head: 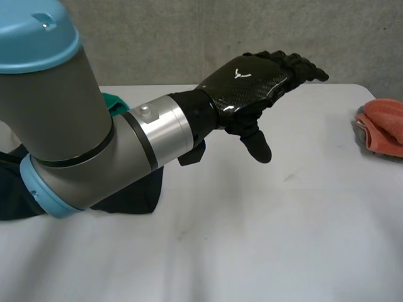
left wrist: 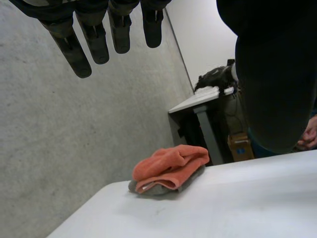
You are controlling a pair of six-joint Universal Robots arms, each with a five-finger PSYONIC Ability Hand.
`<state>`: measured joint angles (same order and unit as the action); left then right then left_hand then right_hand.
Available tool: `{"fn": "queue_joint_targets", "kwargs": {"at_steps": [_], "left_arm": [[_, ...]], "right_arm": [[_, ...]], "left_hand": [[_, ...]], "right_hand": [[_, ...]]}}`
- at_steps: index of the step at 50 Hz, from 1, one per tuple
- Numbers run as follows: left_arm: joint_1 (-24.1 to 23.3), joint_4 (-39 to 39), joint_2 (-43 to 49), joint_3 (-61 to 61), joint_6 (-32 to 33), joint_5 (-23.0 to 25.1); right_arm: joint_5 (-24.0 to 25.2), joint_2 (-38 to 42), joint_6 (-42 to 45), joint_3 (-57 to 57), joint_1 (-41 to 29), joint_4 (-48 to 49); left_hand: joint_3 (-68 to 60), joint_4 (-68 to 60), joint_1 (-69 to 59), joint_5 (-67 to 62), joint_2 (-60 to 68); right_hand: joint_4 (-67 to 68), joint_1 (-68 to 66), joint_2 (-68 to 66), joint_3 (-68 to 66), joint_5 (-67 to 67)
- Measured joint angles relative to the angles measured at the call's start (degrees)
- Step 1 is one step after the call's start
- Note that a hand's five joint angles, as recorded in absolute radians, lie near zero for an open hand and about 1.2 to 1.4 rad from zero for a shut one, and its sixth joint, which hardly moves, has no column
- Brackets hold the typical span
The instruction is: Fold the laundry.
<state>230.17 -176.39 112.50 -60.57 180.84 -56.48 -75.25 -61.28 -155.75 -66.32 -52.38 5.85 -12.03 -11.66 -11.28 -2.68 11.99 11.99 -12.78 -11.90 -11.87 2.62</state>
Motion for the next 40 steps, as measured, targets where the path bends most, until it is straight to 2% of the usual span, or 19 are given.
{"fn": "queue_joint_targets", "kwargs": {"at_steps": [3,6,8,11,15,19,22,27,30,34,36,37,39,40], "left_arm": [[0.21,-0.41,-1.29,0.85,-0.04,-2.61],[0.58,-0.9,-2.4,2.24,-0.02,-6.64],[1.23,-1.35,-3.36,3.63,0.11,-11.53],[3.89,-1.8,-4.83,5.46,0.88,-21.22],[10.86,-1.31,-6.17,5.34,5.42,-32.67],[18.29,0.08,-6.19,0.96,15.42,-38.45],[22.71,0.54,-5.26,-4.84,24.64,-39.82],[30.47,-3.23,-1.55,-16.69,37.4,-39.49],[34.67,-9.18,1.64,-22.61,42.02,-38.92],[37.95,-17.03,6.16,-27.28,45.81,-38.41],[38.79,-20.07,8.52,-28.58,47.54,-38.22],[38.94,-20.65,9.06,-28.83,47.95,-38.18],[39.36,-22.67,11.18,-29.65,49.64,-38.08],[39.39,-23.19,11.86,-29.82,50.18,-38.08]], "right_arm": [[-6.35,-0.26,5.32,5.0,0.17,-1.72],[-8.33,-1.6,6.92,6.07,-2.41,1.9],[-8.57,-3.93,6.61,4.96,-5.79,6.65],[-6.52,-9.52,3.88,-0.21,-11.97,15.18],[-0.63,-16.94,-0.06,-10.69,-20.64,23.82],[5.31,-21.32,-1.39,-21.07,-30.19,26.95],[7.76,-22.47,-0.35,-27.78,-36.88,26.19],[7.52,-21.17,3.99,-35.79,-43.21,22.89],[6.5,-19.15,6.39,-38.49,-44.5,21.65],[5.46,-16.67,8.29,-40.12,-45.05,21.02],[5.07,-15.42,8.98,-40.53,-44.98,20.93],[5.04,-15.31,9.03,-40.56,-44.96,20.93],[4.86,-14.66,9.27,-40.6,-44.69,21.0],[4.83,-14.51,9.29,-40.59,-44.57,21.07]], "left_hand": [[0.0,0.0,0.0,0.0,0.0],[0.0,0.0,0.0,0.0,0.0],[0.0,0.0,-0.01,-0.01,0.0],[0.0,0.0,-0.19,0.0,0.0],[0.0,0.0,-0.03,0.0,0.0],[0.0,0.0,0.0,0.0,0.0],[0.0,0.0,0.0,0.0,0.0],[0.0,0.0,0.0,0.0,0.0],[0.0,0.0,0.0,0.0,0.0],[-1.42,-1.62,-1.96,-1.21,1.43],[-11.07,-11.59,-13.68,-10.68,11.19],[-13.06,-12.91,-15.17,-12.0,13.21],[-27.76,-28.36,-32.51,-27.1,29.19],[-27.76,-28.36,-32.51,-27.1,29.19]], "right_hand": [[0.0,0.0,0.0,0.0,0.0],[0.0,0.0,0.0,0.0,0.0],[0.0,0.0,0.0,0.0,0.0],[0.0,0.0,0.0,0.0,0.0],[0.0,0.0,0.0,0.07,0.0],[0.0,0.0,0.0,0.07,0.0],[0.0,0.0,0.0,0.07,0.0],[0.0,0.0,0.0,0.07,0.0],[0.0,0.0,0.0,0.07,0.0],[0.0,0.0,0.0,0.07,0.0],[0.0,0.0,0.0,0.07,0.0],[0.0,0.0,0.0,0.07,0.0],[0.0,0.0,0.0,0.07,0.0],[0.0,0.0,0.0,0.07,0.0]]}}
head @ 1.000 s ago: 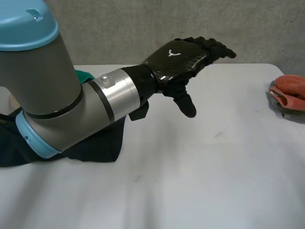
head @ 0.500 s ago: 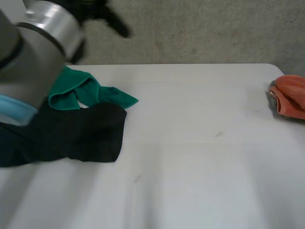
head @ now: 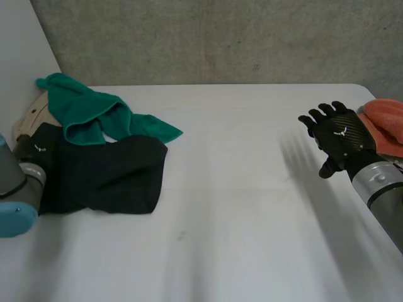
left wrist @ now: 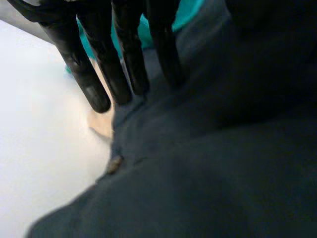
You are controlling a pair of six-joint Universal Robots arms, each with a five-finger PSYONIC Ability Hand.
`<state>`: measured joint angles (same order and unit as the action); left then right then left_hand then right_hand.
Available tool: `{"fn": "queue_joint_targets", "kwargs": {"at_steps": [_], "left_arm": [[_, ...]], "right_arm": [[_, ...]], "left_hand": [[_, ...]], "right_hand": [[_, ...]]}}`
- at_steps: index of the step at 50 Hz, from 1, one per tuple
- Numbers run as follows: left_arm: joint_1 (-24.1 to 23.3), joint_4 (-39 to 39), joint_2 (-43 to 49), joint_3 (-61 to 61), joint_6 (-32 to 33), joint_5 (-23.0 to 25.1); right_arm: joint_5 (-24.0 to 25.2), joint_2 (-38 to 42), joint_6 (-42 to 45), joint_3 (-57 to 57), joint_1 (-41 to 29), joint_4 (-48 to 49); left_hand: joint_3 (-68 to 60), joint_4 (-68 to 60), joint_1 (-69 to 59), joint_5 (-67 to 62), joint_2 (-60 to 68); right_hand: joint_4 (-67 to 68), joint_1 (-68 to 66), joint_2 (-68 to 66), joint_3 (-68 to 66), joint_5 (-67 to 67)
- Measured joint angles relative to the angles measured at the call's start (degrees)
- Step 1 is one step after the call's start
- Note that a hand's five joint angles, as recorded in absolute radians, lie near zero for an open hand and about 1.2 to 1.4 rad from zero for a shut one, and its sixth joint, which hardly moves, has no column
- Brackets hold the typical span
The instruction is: Fold the laundry.
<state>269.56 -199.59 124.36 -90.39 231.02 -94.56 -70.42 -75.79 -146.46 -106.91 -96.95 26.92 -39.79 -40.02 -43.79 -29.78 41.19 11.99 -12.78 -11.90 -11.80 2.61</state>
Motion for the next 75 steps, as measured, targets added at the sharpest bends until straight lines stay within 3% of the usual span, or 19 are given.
{"fn": "queue_joint_targets", "kwargs": {"at_steps": [3,4,9,17,23,25,26,27,28,31,36,43,48,49,51,55,61,67,75], "left_arm": [[-0.29,-0.43,0.71,0.02,0.62,-0.07],[-0.71,-0.41,0.53,0.18,0.62,-0.17],[-4.13,-0.36,-5.18,1.13,-1.99,-0.55],[-13.97,1.27,-20.85,5.57,-17.41,-0.05],[-20.08,5.65,-24.35,7.44,-26.13,2.52],[-20.9,6.79,-24.02,7.38,-26.98,3.07],[-21.36,8.0,-23.17,7.14,-27.32,3.54],[-21.4,8.27,-22.93,7.07,-27.31,3.62],[-21.19,9.49,-21.93,6.65,-26.95,3.82],[-19.23,12.72,-20.08,5.06,-24.89,4.04],[-13.63,16.98,-17.68,0.94,-20.25,4.37],[-8.22,15.15,-12.42,-3.84,-15.95,5.15],[-7.3,9.94,-8.22,-4.32,-14.97,5.35],[-7.29,8.82,-7.51,-4.23,-14.89,5.43],[-7.47,7.13,-6.75,-3.92,-14.87,5.54],[-8.77,4.48,-6.72,-2.55,-15.36,5.53],[-15.72,2.52,-11.48,1.76,-20.1,5.27],[-27.71,3.48,-16.92,7.51,-30.21,5.23],[-40.77,7.07,-11.73,11.38,-37.13,5.27]], "right_arm": [[-0.03,-0.01,-0.03,0.08,0.21,0.17],[-0.05,-0.16,-0.08,0.13,0.32,0.25],[-0.87,-1.2,-0.24,0.1,0.46,0.27],[-4.08,-3.21,-0.43,-0.05,0.52,0.07],[-4.78,-3.71,-0.57,-0.26,0.53,-0.07],[-4.75,-3.71,-0.6,-0.37,0.53,-0.09],[-4.63,-3.67,-0.61,-0.49,0.54,-0.11],[-4.6,-3.66,-0.61,-0.51,0.55,-0.11],[-4.49,-3.61,-0.61,-0.56,0.57,-0.11],[-4.25,-3.49,-0.58,-0.61,0.59,-0.1],[-4.02,-3.29,-0.43,-0.61,0.58,-0.06],[-3.98,-2.91,-0.21,-0.68,0.4,-0.03],[-4.23,-2.67,-0.09,-0.83,0.15,-0.02],[-4.27,-2.64,-0.08,-0.88,0.13,-0.03],[-4.34,-2.6,-0.06,-1.01,0.13,-0.03],[-4.42,-2.54,-0.05,-1.24,0.24,-0.03],[-4.57,-2.84,-0.1,-1.39,0.47,0.1],[-4.87,-3.87,-0.27,-0.97,0.98,0.18],[-5.99,-4.57,-0.51,-0.33,2.71,0.06]], "left_hand": [[0.0,0.0,0.0,0.0,0.0],[-26.73,-27.0,-17.56,-25.32,25.88],[-28.24,-28.47,-22.0,-27.43,27.15],[-28.24,-28.48,-22.0,-27.43,27.15],[-28.34,-28.48,-22.0,-27.43,27.27],[-22.15,-22.28,-14.62,-21.22,21.16],[-1.68,-2.79,7.91,-1.99,0.36],[-1.68,-2.79,7.91,-1.99,0.36],[15.94,15.41,26.49,15.85,-17.54],[27.17,27.6,33.06,26.65,-28.54],[27.71,28.29,33.07,27.16,-29.05],[27.62,28.2,32.78,27.09,-28.96],[24.37,24.75,28.34,24.03,-25.75],[2.86,2.92,4.12,3.09,-4.15],[-16.04,-15.04,-12.11,-14.0,15.02],[-27.74,-27.99,-21.47,-26.54,26.62],[-28.19,-28.47,-21.48,-26.6,27.0],[-28.27,-28.48,-21.49,-26.6,27.16],[-28.48,-28.5,-21.5,-26.6,27.28]], "right_hand": [[0.0,0.0,0.0,0.0,0.0],[0.0,0.0,0.0,0.0,0.0],[0.0,0.0,0.0,0.0,0.0],[0.0,0.0,0.0,0.0,0.0],[0.0,0.0,0.0,0.0,0.0],[0.0,0.0,0.0,0.0,0.0],[0.0,0.0,0.0,0.0,0.0],[0.0,0.0,0.0,0.0,0.0],[0.0,0.0,0.0,0.0,0.0],[0.0,0.0,0.0,0.0,0.0],[0.0,0.0,0.0,0.0,0.0],[0.0,0.0,0.0,0.0,0.0],[0.0,0.0,0.0,0.0,0.0],[0.0,0.0,0.0,0.0,0.0],[0.0,0.0,0.0,0.0,0.0],[0.0,0.0,0.0,0.0,0.0],[0.0,0.0,0.0,0.0,0.0],[0.0,0.0,0.0,0.0,0.0],[0.0,0.0,0.0,0.0,0.0]]}}
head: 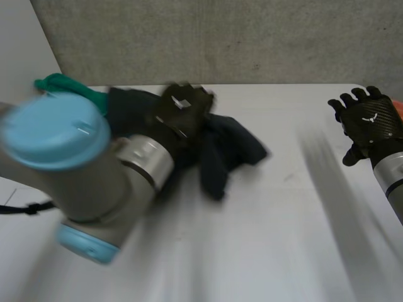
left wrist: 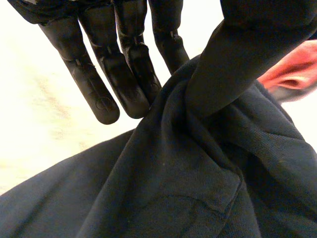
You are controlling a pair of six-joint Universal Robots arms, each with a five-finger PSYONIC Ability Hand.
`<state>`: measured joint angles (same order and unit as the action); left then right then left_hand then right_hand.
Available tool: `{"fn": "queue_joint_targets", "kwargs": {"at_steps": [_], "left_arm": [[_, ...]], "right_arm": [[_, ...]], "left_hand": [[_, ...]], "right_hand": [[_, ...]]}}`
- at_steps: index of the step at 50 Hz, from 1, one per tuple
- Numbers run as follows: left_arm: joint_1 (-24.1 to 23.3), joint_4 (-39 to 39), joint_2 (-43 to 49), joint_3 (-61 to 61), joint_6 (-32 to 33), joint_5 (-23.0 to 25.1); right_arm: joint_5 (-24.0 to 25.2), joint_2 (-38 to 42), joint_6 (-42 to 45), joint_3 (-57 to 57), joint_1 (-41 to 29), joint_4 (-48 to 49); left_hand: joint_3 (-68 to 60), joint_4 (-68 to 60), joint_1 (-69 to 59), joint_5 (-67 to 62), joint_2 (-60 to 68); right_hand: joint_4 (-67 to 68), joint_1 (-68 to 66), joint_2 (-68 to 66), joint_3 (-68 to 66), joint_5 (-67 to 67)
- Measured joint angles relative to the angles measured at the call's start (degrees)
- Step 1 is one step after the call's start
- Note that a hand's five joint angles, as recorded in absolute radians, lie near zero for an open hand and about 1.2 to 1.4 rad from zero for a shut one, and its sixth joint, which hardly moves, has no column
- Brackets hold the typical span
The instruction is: Fold the laundry.
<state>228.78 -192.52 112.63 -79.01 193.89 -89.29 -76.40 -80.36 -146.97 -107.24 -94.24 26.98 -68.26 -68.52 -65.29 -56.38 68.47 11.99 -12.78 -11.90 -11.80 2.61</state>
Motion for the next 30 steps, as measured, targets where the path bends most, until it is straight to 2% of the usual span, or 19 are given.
{"fn": "queue_joint_targets", "kwargs": {"at_steps": [3,4,5,7,12,17,21,24,30], "left_arm": [[-3.86,1.95,6.2,2.44,-0.43,-0.21],[-4.59,2.72,7.65,3.16,-0.4,-0.38],[-5.55,4.21,9.69,4.38,-0.31,-0.81],[-6.49,6.85,11.7,6.18,-0.1,-1.73],[-5.88,11.84,9.37,8.23,0.01,-5.0],[-2.0,13.36,1.78,4.87,0.13,-8.02],[2.29,13.57,-4.87,-3.58,1.17,-9.47],[4.27,13.24,-6.93,-9.79,3.01,-9.73],[9.61,6.91,-7.48,-22.62,12.21,-9.72]], "right_arm": [[-0.41,-0.02,-0.11,0.25,0.42,-0.17],[-0.51,-0.01,-0.13,0.31,0.48,-0.21],[-0.66,0.0,-0.15,0.39,0.54,-0.28],[-0.9,0.03,-0.2,0.54,0.58,-0.36],[-1.23,0.1,-0.28,0.97,0.39,-0.81],[-1.32,0.14,-0.39,2.06,0.05,-3.12],[-1.29,0.24,-0.62,3.57,-0.46,-7.37],[-1.26,0.33,-0.79,4.24,-1.16,-9.6],[-1.36,0.63,-1.09,4.73,-3.67,-11.79]], "left_hand": [[14.27,13.42,13.2,11.77,-14.51],[14.27,13.42,13.2,11.77,-14.51],[34.58,35.29,38.23,33.49,-35.24],[49.48,49.93,50.52,47.97,-50.04],[53.55,54.16,51.44,52.5,-53.54],[53.55,54.16,51.44,52.5,-53.54],[53.55,54.16,51.44,52.5,-53.54],[53.55,54.16,51.44,52.5,-53.54],[53.55,54.16,51.44,52.5,-53.54]], "right_hand": [[0.0,0.0,0.0,0.0,0.0],[0.0,0.0,0.0,0.0,0.0],[0.0,0.0,0.0,0.0,0.0],[0.0,0.0,0.0,0.0,0.0],[0.0,0.0,0.0,0.0,0.0],[0.0,0.0,0.0,0.0,0.0],[0.0,0.0,0.0,0.0,0.0],[0.0,0.0,0.0,0.0,0.0],[0.0,0.0,0.0,0.0,0.0]]}}
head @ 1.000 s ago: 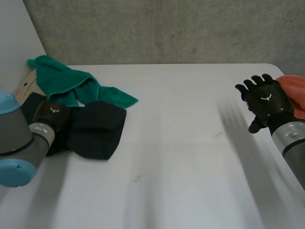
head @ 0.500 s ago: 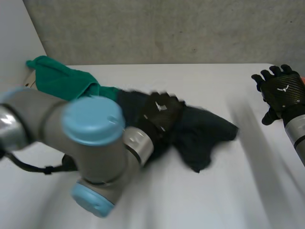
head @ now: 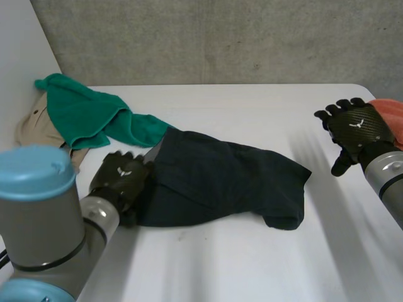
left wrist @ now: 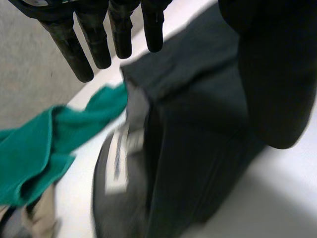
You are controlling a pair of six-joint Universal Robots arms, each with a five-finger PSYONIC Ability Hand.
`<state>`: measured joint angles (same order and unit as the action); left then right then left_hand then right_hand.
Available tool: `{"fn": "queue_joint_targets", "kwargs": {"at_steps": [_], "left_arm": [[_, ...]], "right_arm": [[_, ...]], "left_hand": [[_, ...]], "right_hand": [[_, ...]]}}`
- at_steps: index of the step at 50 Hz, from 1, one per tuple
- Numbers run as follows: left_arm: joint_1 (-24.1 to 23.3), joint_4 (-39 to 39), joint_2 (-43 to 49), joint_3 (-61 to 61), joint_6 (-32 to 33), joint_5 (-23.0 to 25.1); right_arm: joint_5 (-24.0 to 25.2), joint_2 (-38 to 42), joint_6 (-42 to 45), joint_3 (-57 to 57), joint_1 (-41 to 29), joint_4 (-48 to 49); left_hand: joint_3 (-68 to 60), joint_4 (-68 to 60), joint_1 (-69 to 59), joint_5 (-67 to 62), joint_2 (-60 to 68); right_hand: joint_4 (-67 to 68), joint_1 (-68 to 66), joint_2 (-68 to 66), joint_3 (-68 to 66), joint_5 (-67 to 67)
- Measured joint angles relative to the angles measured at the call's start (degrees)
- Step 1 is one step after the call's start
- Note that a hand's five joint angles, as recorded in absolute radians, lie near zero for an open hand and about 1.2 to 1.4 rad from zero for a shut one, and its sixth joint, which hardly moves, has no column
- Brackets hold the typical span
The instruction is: Fold the laundry.
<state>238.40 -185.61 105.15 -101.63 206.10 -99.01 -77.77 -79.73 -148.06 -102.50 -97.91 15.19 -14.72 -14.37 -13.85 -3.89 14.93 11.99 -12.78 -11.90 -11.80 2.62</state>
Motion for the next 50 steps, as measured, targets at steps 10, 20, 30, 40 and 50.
{"fn": "queue_joint_targets", "kwargs": {"at_steps": [10,20,30,40,50], "left_arm": [[9.56,-20.97,8.78,-4.85,14.74,0.39],[8.19,-24.77,2.32,7.93,13.82,0.35],[-3.22,-23.88,-0.33,25.45,6.76,0.77],[-20.62,-20.85,14.05,27.63,-2.4,12.19],[-24.26,-13.02,18.66,26.18,-8.75,18.84]], "right_arm": [[-0.68,0.7,0.25,-0.63,-0.86,0.1],[-0.84,0.11,0.25,-0.89,-0.22,0.29],[-2.33,-1.91,0.02,-0.16,-0.02,0.29],[-4.15,-3.53,-0.15,1.38,5.05,0.35],[-3.8,-2.16,0.05,3.82,9.78,-0.53]], "left_hand": [[-51.3,-52.12,-48.53,-49.58,51.77],[-53.34,-54.15,-48.53,-50.59,53.56],[-53.34,-54.17,-49.27,-50.6,53.56],[-52.14,-52.87,-49.07,-50.23,51.78],[-0.32,-0.41,-0.66,-0.31,0.42]], "right_hand": [[0.0,0.0,0.0,0.0,0.0],[0.02,0.0,0.0,0.0,0.0],[0.02,0.0,0.0,0.0,0.0],[0.02,0.0,0.0,0.0,0.0],[0.02,0.0,0.0,0.0,0.0]]}}
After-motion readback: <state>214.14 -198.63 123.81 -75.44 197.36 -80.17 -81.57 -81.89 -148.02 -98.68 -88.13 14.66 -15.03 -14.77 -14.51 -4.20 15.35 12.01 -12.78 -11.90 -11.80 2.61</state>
